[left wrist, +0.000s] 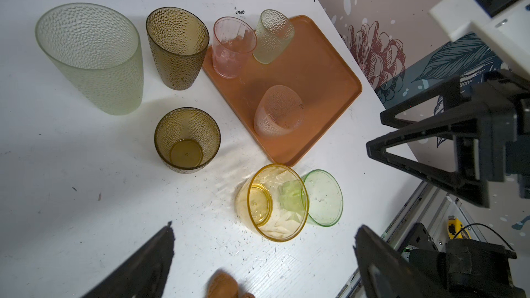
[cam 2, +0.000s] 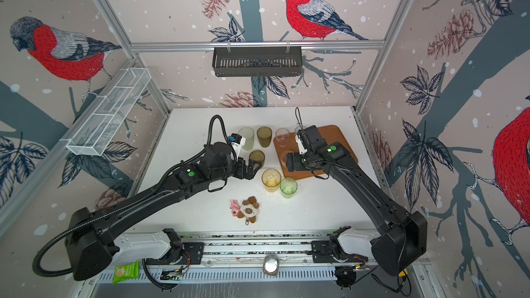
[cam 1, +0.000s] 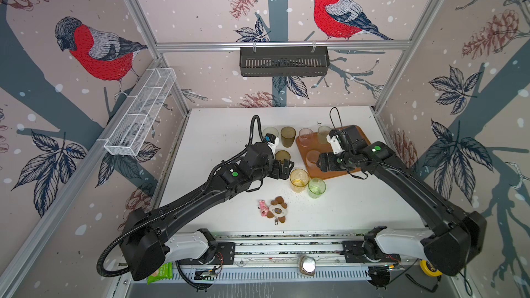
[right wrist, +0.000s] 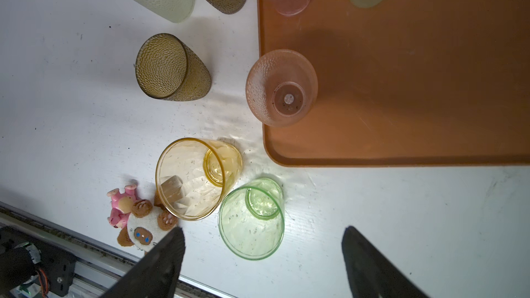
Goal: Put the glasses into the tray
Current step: 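Move right gripper back over the tray while left gripper shifts toward amber cup, then move the right gripper down toward the clear green glass lying beside the yellow glass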
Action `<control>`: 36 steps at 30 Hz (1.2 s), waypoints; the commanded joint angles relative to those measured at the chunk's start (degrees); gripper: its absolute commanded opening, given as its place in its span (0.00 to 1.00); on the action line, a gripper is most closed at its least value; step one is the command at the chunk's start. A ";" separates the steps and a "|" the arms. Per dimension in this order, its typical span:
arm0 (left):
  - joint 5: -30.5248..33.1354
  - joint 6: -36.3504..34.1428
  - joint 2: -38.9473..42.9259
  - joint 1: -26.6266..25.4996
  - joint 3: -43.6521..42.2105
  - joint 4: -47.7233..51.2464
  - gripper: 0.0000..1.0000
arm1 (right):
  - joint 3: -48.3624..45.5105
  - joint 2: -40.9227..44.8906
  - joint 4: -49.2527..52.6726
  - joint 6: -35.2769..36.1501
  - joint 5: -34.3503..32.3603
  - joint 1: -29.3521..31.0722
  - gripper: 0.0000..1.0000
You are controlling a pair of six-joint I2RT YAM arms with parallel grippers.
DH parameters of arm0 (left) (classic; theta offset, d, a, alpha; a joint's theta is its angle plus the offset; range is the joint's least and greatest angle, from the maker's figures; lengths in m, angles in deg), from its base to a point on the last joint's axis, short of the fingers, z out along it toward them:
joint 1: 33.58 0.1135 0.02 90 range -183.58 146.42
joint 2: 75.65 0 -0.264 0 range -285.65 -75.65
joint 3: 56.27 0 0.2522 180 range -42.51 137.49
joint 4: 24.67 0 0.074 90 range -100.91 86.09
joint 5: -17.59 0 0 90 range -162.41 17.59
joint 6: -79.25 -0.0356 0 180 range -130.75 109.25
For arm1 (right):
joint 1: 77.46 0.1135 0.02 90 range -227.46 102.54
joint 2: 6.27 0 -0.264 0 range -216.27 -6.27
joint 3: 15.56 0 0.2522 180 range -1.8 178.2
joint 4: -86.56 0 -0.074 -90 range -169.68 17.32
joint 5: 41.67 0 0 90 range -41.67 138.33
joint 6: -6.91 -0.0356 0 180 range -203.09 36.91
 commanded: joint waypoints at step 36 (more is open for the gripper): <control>-10.47 -5.70 3.64 -0.03 -1.80 -0.13 0.97 | -11.10 -3.69 -3.60 -6.76 -0.46 3.17 0.69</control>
